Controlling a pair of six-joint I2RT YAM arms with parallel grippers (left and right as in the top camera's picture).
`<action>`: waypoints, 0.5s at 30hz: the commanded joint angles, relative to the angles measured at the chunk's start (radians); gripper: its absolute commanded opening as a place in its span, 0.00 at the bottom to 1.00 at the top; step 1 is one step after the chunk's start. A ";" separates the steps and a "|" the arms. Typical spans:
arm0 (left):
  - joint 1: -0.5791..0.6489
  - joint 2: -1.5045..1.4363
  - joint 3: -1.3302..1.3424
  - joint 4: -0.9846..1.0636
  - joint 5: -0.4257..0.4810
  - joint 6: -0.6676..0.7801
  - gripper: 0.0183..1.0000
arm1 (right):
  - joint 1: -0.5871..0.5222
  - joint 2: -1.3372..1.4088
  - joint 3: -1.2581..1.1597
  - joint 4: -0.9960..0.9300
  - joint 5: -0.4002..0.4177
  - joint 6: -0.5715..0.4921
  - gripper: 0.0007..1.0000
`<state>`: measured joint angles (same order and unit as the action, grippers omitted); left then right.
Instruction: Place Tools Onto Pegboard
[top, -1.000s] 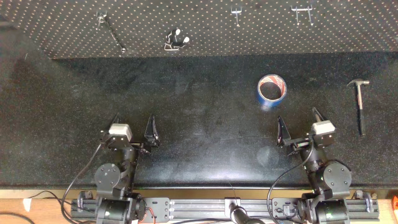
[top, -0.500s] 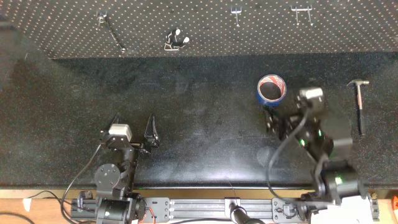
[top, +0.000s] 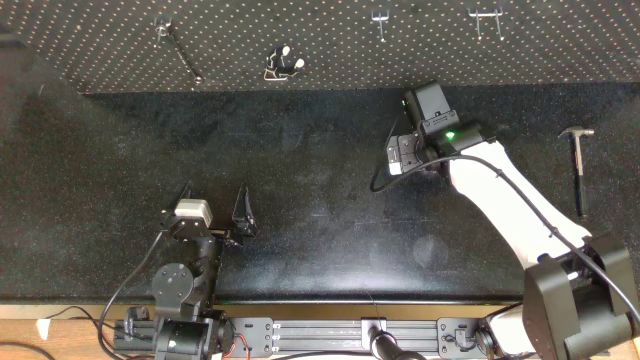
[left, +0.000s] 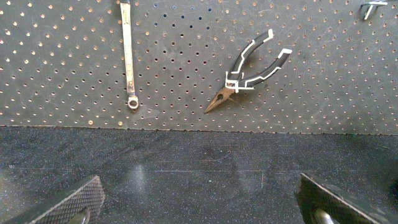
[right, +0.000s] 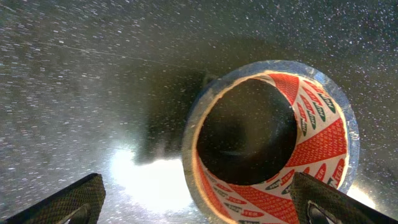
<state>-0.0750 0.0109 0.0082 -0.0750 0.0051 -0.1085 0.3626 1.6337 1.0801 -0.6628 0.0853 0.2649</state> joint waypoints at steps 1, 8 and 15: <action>-0.003 -0.008 -0.003 -0.008 0.006 0.010 1.00 | 0.008 0.041 0.020 0.021 0.035 -0.015 0.98; -0.003 -0.008 -0.003 -0.008 0.006 0.010 1.00 | 0.008 0.093 0.020 0.052 0.019 -0.003 0.10; -0.003 -0.008 -0.003 -0.008 0.006 0.010 1.00 | 0.025 -0.344 0.020 0.117 -0.026 0.035 0.07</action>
<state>-0.0750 0.0120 0.0078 -0.0750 0.0051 -0.1081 0.3637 1.4647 1.0832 -0.5880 0.0650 0.2771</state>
